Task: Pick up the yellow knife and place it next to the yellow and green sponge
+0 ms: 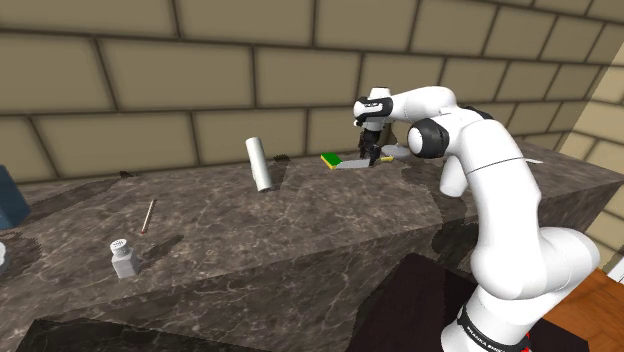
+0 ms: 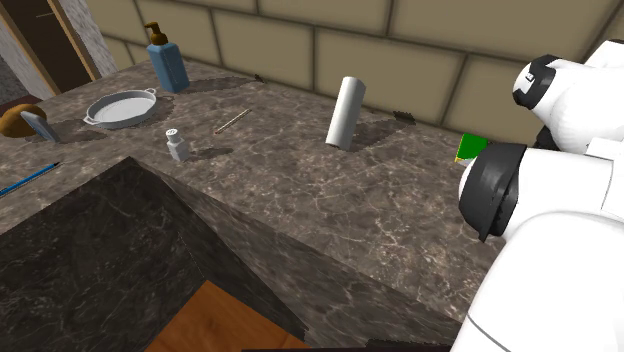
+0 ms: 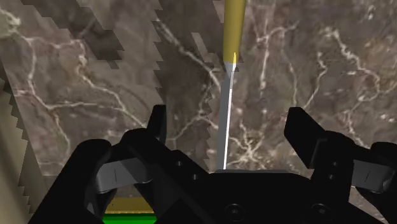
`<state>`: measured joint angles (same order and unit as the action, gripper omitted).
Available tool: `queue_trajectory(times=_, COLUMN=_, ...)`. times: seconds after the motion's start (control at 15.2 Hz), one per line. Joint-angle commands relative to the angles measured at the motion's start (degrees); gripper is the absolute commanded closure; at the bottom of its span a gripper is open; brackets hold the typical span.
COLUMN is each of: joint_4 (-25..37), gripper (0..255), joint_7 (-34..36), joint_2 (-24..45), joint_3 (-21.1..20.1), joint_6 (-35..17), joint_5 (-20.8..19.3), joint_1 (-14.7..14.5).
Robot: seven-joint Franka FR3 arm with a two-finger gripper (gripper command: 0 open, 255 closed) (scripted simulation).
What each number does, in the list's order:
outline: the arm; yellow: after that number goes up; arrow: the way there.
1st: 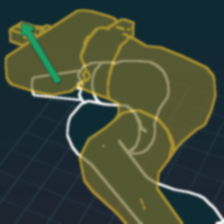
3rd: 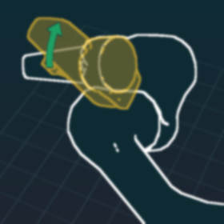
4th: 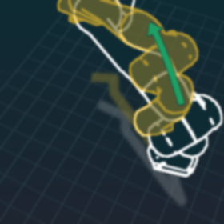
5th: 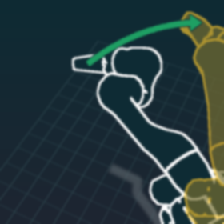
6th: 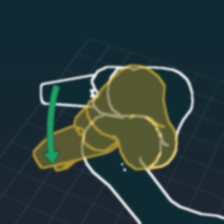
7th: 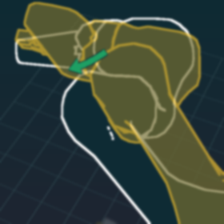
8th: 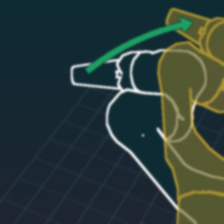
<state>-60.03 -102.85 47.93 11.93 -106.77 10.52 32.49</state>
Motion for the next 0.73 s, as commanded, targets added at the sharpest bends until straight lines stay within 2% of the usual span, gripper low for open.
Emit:
queue_trajectory(times=0.0, joint_4=0.00, gripper=0, joint_7=0.00, joint_2=0.00, joint_3=0.00, joint_6=0.00, joint_5=0.00, joint_1=0.00)
queue_trajectory(times=0.07, joint_4=0.00, gripper=0, joint_7=0.00, joint_2=0.00, joint_3=0.00, joint_6=0.00, joint_5=0.00, joint_1=0.00)
queue_trajectory(times=0.33, joint_4=6.40, gripper=0, joint_7=0.47, joint_2=-0.55, joint_3=0.14, joint_6=6.87, joint_5=-0.28, joint_1=0.64)
queue_trajectory(times=0.66, joint_4=6.41, gripper=0, joint_7=0.47, joint_2=-0.55, joint_3=0.14, joint_6=6.87, joint_5=-0.28, joint_1=0.64)
